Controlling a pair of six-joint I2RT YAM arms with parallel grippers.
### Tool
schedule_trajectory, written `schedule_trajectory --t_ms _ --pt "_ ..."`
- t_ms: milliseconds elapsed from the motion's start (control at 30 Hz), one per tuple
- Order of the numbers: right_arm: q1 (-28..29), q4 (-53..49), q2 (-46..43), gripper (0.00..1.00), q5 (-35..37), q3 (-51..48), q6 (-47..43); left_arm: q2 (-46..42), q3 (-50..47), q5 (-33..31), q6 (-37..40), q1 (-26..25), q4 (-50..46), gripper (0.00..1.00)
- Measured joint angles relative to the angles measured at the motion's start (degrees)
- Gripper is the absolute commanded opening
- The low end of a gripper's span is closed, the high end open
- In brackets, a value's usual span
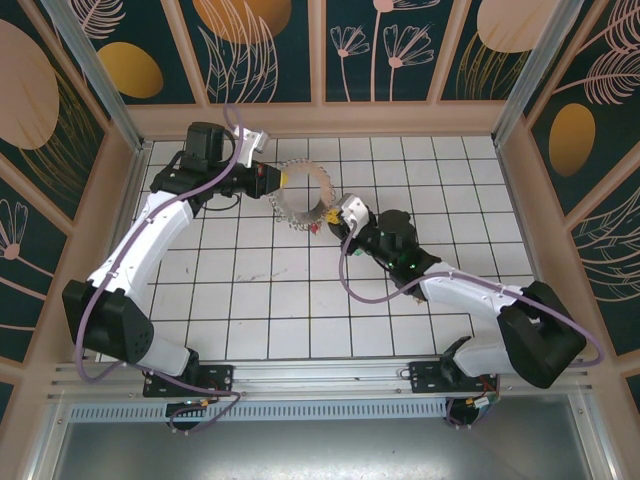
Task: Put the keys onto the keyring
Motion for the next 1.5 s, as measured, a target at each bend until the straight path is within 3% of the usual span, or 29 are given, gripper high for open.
schedule_trajectory --t_ms 67,133,200,333,433,567,733,900,1100,1233,1300,1500 --pt "-0.9 0.09 -0.35 0.0 -1.73 -0.2 0.5 0.42 0.0 -0.02 -0.61 0.0 0.02 0.22" --pt "-1.46 0.13 -0.55 0.0 -2.89 -0.15 0.61 0.81 -0.02 -1.01 -0.96 0.0 -0.35 0.26" --pt "-1.84 -0.33 -1.11 0.0 -3.58 0.33 0.48 1.42 -0.24 -2.16 -1.27 0.0 -0.9 0.37" --pt "-2.14 -3.08 -1.57 0.0 -4.33 2.8 0.2 1.9 -1.88 -4.55 -2.34 0.22 -0.94 0.5" --pt "-2.25 -6.14 -1.57 0.0 -4.57 4.22 0.2 1.9 -3.15 -6.8 -3.04 0.22 -0.74 0.51" --pt "-2.73 -11.65 -0.39 0.0 -5.9 7.17 0.17 1.9 -5.64 -10.4 -3.89 0.22 0.42 0.65" --pt "-3.8 -18.14 2.08 0.0 -7.89 9.9 0.15 1.66 -8.61 -14.75 -4.55 0.22 1.57 0.64" --pt "-4.39 -24.68 5.44 0.0 -11.43 13.9 -1.79 -1.01 -13.0 -14.32 -4.59 0.28 6.08 0.59" --pt "-4.39 -34.6 9.46 0.0 -16.13 20.28 -7.74 -9.03 -23.19 -5.31 -4.33 0.33 20.96 0.46" --pt "-4.39 -40.3 11.13 0.0 -17.81 22.97 -12.26 -12.37 -30.91 2.45 -3.58 -0.13 32.92 0.43" --pt "-4.39 -42.42 11.21 0.0 -18.84 23.43 -14.47 -12.46 -33.31 5.9 -2.08 -0.96 36.2 0.36" --pt "-4.39 -45.97 11.21 0.0 -22.62 23.65 -20.72 -11.98 -37.59 11.58 4.92 -4.57 42.99 0.32"
